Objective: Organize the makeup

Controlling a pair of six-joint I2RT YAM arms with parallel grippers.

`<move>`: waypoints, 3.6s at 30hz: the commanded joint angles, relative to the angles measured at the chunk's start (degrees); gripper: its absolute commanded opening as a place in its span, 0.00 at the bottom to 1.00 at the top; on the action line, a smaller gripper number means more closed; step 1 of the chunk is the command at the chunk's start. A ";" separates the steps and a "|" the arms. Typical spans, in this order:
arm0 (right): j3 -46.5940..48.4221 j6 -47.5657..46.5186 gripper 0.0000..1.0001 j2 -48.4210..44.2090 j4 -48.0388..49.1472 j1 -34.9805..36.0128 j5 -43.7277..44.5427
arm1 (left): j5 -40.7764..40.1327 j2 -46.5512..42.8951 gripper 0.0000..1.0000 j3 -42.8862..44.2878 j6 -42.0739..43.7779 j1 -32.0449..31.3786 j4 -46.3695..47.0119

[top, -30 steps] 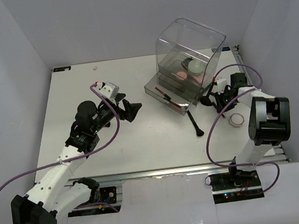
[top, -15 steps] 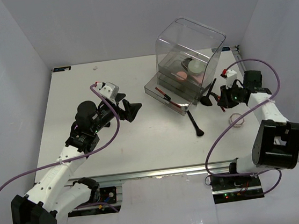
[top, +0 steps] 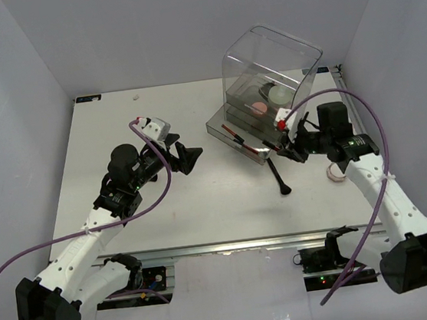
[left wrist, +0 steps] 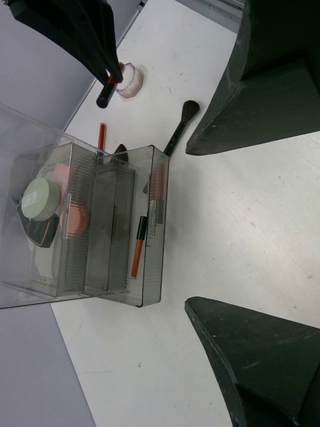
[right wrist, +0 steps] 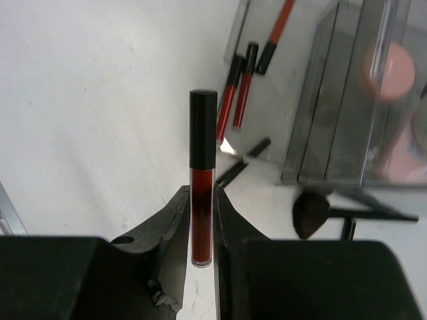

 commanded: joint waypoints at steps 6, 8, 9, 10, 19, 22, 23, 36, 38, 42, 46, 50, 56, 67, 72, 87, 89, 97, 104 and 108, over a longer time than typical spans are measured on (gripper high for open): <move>17.08 6.03 0.11 20.19 4.86 10.74 17.69 | -1.70 0.23 0.98 -0.57 1.20 -0.01 -0.04; 19.20 6.61 0.11 23.62 4.86 11.19 19.59 | -1.80 0.27 0.98 -0.57 1.24 -0.01 -0.08; 19.89 6.68 0.11 24.84 4.86 11.52 20.42 | -1.83 0.30 0.98 -0.57 1.27 -0.01 -0.11; 20.46 6.71 0.11 25.94 4.86 11.69 21.23 | -1.85 0.32 0.98 -0.57 1.33 -0.01 -0.13; 21.76 6.40 0.13 32.29 4.99 12.44 24.87 | -1.62 0.32 0.98 -0.48 1.29 -0.01 -0.13; 21.76 6.27 0.15 33.72 5.03 12.48 25.67 | -1.41 0.32 0.98 -0.40 1.29 -0.01 -0.13; 21.75 6.19 0.15 34.08 5.03 12.57 25.85 | -1.41 0.32 0.98 -0.39 1.29 -0.01 -0.13; 20.75 6.48 0.35 33.76 4.74 12.57 25.15 | -1.23 0.32 0.98 -0.39 1.20 -0.01 -0.13; 20.46 6.54 0.40 31.93 4.48 12.57 23.94 | -1.32 0.32 0.98 -0.41 1.20 -0.01 -0.13; 18.56 6.03 0.44 26.46 2.96 12.57 19.92 | -1.40 0.40 0.98 -0.48 1.28 -0.01 -0.21; 11.89 0.68 0.45 15.71 -0.53 12.52 12.03 | -1.93 0.11 0.98 -0.41 1.46 -0.01 -0.39; 2.03 -9.08 0.44 3.84 -3.66 10.46 9.29 | -1.73 -0.12 0.98 -0.47 1.45 -0.01 -0.31; -5.50 -17.72 0.48 -3.04 -4.89 -6.92 6.56 | -1.56 -0.24 0.98 -0.43 1.32 -0.01 -0.31; 3.79 -14.03 0.59 18.23 0.82 -25.81 5.26 | -2.35 0.14 0.98 -0.54 1.87 -0.01 -0.48; 11.81 -8.72 0.60 30.57 4.29 -25.84 7.89 | -2.46 0.23 0.98 -0.48 1.99 -0.01 -0.53; 20.97 -6.57 0.62 47.48 4.96 -25.43 10.94 | -1.56 0.37 0.98 -0.22 1.73 -0.01 -0.57; 20.64 -6.47 0.62 48.10 5.23 -25.40 10.99 | -1.41 0.34 0.98 -0.22 1.73 -0.01 -0.57; 20.61 -5.95 0.56 49.12 5.47 -25.05 11.53 | -1.32 0.70 0.98 -0.22 1.64 -0.01 -0.62; 21.63 -6.69 0.49 49.87 4.38 -24.34 12.94 | -1.62 0.81 0.98 -0.27 1.67 -0.01 -0.69; 23.13 -7.14 0.47 50.77 3.13 -24.17 13.23 | -1.76 0.76 0.98 -0.22 1.73 -0.01 -0.72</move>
